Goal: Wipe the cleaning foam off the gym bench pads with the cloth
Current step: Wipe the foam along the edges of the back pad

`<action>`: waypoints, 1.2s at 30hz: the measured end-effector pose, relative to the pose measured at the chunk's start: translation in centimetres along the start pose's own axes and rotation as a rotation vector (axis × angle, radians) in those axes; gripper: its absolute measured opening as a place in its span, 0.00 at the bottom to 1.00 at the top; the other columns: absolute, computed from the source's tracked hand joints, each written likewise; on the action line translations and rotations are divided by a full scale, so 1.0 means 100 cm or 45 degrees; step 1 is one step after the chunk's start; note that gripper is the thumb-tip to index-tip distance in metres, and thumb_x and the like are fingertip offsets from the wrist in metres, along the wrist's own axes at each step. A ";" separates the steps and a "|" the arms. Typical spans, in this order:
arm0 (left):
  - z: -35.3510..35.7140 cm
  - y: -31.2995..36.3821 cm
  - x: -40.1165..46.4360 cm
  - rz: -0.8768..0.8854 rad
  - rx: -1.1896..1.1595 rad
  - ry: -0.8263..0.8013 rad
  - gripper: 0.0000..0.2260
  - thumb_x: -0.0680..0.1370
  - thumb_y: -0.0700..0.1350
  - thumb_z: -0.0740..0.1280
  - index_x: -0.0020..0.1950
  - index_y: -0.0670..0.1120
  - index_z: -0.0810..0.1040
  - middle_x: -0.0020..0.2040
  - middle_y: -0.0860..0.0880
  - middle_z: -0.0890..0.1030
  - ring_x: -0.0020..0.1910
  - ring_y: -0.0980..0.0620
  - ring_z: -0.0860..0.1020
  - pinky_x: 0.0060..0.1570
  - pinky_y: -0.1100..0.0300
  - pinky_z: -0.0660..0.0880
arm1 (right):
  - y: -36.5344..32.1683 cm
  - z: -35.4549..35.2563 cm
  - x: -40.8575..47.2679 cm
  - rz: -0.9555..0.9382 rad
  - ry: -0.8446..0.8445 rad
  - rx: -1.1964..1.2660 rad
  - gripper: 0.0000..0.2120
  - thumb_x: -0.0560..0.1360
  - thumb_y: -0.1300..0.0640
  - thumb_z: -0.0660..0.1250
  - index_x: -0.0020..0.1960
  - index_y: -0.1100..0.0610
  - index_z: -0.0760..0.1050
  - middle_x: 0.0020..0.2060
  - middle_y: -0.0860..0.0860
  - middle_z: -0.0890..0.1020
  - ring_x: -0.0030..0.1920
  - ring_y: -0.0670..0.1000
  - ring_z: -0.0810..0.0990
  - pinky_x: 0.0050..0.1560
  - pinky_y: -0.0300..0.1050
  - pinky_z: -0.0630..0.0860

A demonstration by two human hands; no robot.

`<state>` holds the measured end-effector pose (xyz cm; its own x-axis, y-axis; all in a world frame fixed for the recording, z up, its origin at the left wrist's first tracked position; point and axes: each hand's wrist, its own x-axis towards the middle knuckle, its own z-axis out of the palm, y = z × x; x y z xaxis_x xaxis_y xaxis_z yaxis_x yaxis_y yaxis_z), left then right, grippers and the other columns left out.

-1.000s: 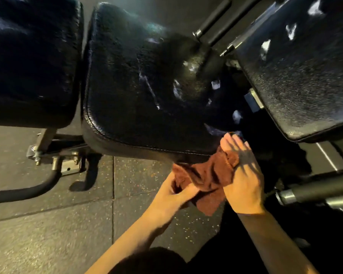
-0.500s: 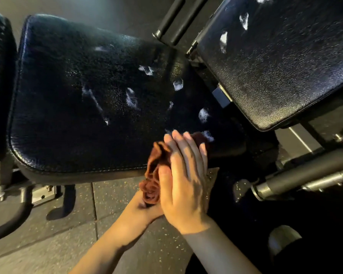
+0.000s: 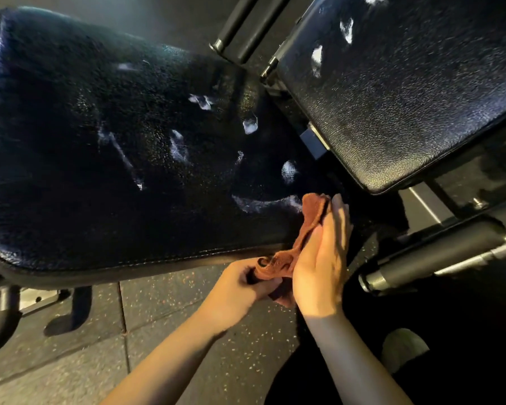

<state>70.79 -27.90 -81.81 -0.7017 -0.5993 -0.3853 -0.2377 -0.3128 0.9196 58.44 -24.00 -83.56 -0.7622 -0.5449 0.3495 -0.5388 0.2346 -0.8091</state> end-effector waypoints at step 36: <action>-0.106 0.109 -0.119 0.506 -1.374 2.161 0.04 0.77 0.38 0.64 0.46 0.44 0.70 0.42 0.43 0.76 0.44 0.44 0.76 0.44 0.50 0.75 | -0.258 0.031 0.012 -1.241 -0.974 0.210 0.15 0.67 0.48 0.72 0.41 0.50 0.65 0.46 0.48 0.72 0.45 0.51 0.70 0.45 0.48 0.68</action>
<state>83.62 -31.99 -67.99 0.7436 -0.4720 -0.4736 0.5952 0.1445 0.7905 72.51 -33.20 -63.74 0.3620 -0.7759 0.5167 -0.6679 -0.6026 -0.4369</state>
